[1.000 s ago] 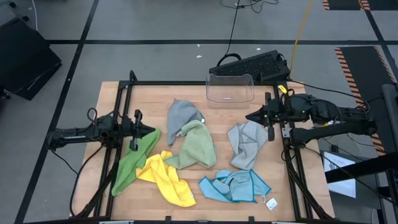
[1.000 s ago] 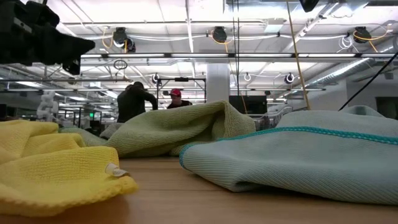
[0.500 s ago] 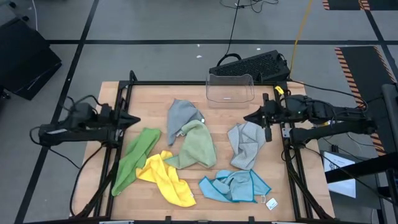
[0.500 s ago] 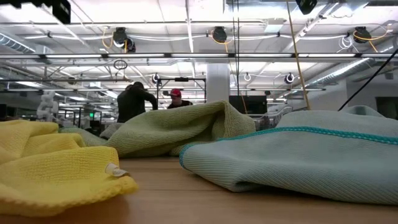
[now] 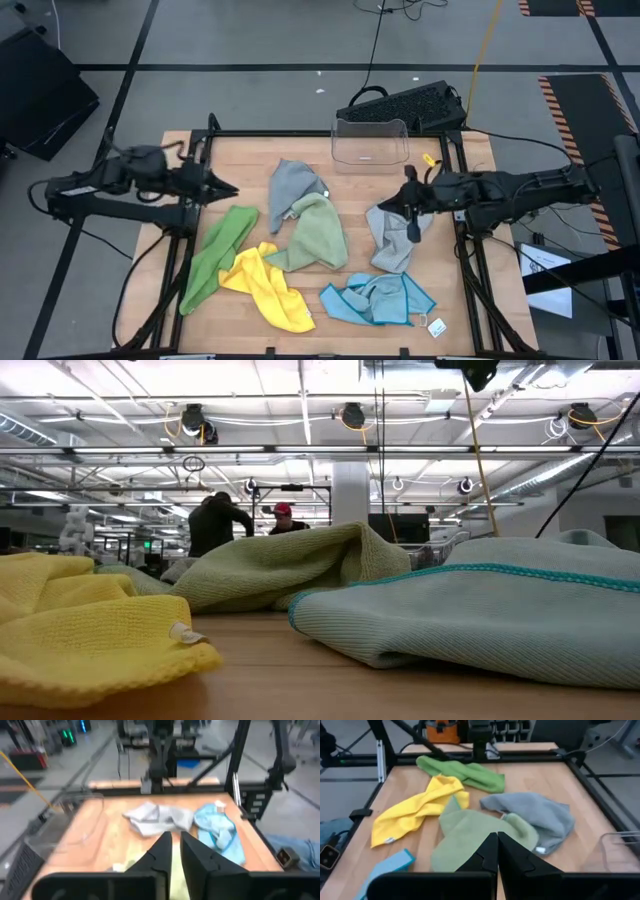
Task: Fold microfiber towels
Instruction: Fold the blue towel
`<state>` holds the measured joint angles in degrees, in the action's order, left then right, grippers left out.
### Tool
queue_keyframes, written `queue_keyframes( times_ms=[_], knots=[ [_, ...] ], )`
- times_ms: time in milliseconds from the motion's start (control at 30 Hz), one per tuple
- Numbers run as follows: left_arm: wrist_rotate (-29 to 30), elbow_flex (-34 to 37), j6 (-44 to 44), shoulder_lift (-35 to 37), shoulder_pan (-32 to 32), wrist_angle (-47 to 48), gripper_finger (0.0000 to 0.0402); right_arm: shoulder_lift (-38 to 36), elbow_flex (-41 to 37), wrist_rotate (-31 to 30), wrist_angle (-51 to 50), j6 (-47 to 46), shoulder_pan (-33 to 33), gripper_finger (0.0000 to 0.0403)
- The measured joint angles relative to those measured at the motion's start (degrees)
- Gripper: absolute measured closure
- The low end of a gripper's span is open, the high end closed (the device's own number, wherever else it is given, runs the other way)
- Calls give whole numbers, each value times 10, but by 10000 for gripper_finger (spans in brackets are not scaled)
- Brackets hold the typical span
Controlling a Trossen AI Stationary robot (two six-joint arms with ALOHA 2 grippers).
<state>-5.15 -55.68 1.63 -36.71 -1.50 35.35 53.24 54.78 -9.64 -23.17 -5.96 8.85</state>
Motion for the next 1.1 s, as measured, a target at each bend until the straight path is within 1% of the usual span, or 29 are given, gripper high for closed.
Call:
queue_keyframes(
  times_ms=[100,200,333,433,600,700,800,900,967,1100],
  knots=[
    [32,-3,-5,-41,28,9,342,19,0,-12,13,-13,19,403],
    [79,-2,-20,-80,58,26,336,39,0,-14,24,-25,37,403],
    [130,-1,-35,-130,97,31,335,68,0,-64,28,-41,63,403],
    [147,-1,-37,-165,128,27,335,93,0,-98,32,-61,81,403],
    [154,16,-37,-215,175,-19,335,142,0,-140,37,-113,121,403],
    [172,23,-41,-246,200,-38,335,174,0,-167,43,-152,151,399],
    [190,23,-46,-277,220,-54,334,204,0,-192,53,-198,187,384],
    [192,24,-46,-308,236,-67,334,233,0,-218,54,-250,227,363],
    [192,24,-45,-327,244,-73,334,255,0,-223,61,-286,252,345],
    [192,24,-45,-360,259,-94,334,304,0,-235,121,-327,296,307]
  ],
)
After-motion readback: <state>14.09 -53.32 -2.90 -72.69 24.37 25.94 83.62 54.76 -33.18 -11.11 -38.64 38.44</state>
